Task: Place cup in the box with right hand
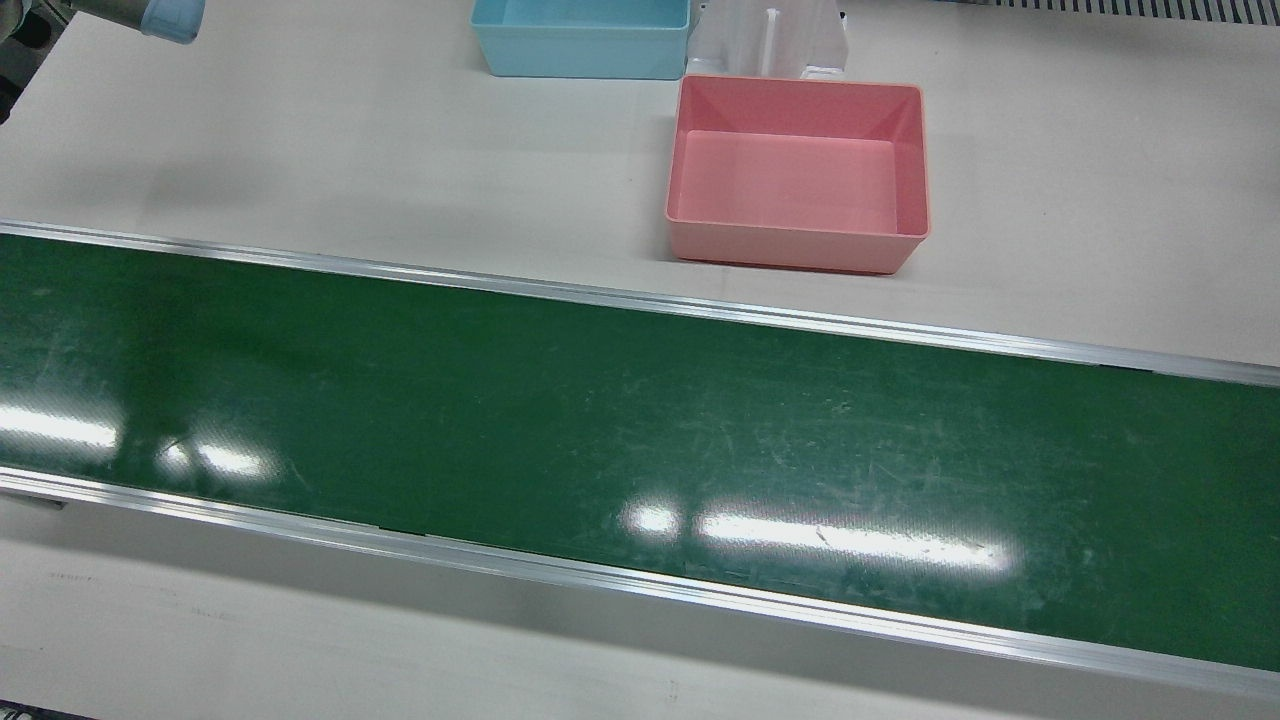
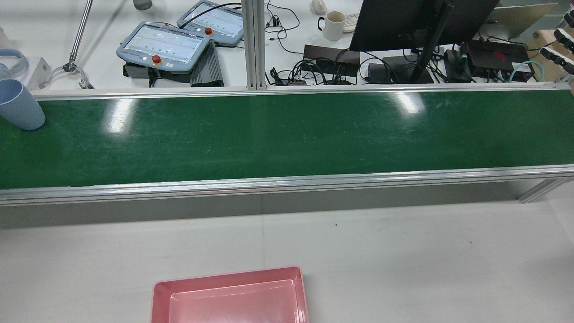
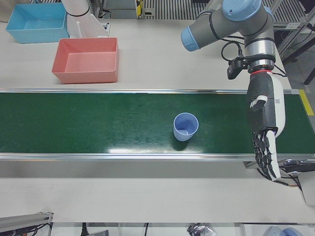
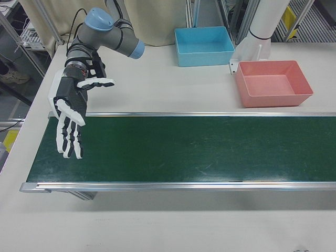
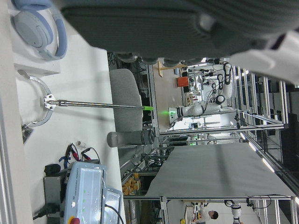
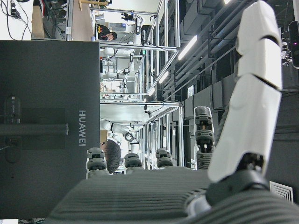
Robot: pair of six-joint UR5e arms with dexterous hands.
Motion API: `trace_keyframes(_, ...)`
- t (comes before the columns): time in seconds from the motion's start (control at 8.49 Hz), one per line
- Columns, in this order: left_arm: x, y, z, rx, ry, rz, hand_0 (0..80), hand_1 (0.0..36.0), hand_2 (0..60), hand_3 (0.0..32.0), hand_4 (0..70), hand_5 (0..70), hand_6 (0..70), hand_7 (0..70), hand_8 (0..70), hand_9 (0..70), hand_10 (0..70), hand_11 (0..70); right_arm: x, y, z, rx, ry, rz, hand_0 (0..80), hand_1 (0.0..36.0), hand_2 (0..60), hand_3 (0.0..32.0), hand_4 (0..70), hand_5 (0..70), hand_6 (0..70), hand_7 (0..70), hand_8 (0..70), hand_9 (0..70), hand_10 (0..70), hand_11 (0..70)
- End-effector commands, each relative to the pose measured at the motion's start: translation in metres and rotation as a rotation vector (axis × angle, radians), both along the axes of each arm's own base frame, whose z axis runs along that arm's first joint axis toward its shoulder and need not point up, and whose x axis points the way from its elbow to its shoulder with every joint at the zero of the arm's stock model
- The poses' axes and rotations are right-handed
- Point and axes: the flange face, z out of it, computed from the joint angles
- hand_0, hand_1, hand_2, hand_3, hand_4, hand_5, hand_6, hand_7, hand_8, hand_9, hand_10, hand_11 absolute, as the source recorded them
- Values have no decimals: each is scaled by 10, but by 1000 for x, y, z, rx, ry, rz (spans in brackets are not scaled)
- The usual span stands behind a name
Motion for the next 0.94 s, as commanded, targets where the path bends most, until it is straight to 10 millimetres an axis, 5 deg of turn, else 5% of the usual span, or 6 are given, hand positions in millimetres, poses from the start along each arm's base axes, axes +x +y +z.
trace_keyframes(0.0, 0, 0, 0, 1, 0, 0, 0, 0, 0, 0, 0, 0, 0, 0, 0, 0, 0, 0, 0, 0, 0, -1, 0, 0, 517, 202, 124, 156, 96, 62, 16, 104, 44, 38, 53, 93)
trace_keyframes(0.82, 0, 0, 1, -2, 0, 0, 0, 0, 0, 0, 0, 0, 0, 0, 0, 0, 0, 0, 0, 0, 0, 1, 0, 0, 515, 198, 120, 158, 99, 61, 15, 103, 46, 40, 53, 92)
